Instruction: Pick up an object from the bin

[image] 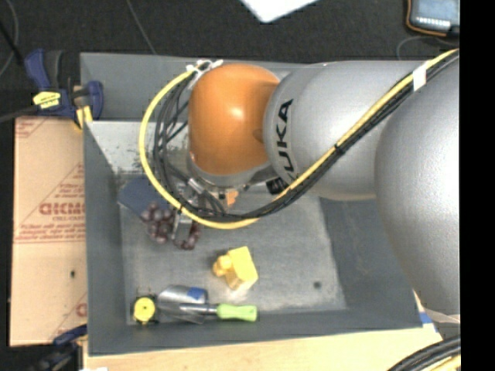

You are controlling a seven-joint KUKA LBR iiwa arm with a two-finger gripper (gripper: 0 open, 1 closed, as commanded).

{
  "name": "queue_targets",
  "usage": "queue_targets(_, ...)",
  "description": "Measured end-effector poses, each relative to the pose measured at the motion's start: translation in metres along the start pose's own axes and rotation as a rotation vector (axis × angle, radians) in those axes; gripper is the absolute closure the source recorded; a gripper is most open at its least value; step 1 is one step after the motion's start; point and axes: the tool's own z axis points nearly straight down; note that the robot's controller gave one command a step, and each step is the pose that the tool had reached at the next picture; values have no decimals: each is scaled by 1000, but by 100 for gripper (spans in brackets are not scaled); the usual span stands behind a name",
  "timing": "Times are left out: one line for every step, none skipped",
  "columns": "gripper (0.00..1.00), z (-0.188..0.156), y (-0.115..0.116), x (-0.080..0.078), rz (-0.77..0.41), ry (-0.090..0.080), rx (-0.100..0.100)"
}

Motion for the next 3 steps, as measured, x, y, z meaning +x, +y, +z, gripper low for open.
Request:
queue_targets(100, 14, -6, -13, 14, -20, -8)
queue_targets(100, 5, -9, -4, 28, 11, 4)
queue_targets(100, -12, -8, -7, 32, 0, -1)
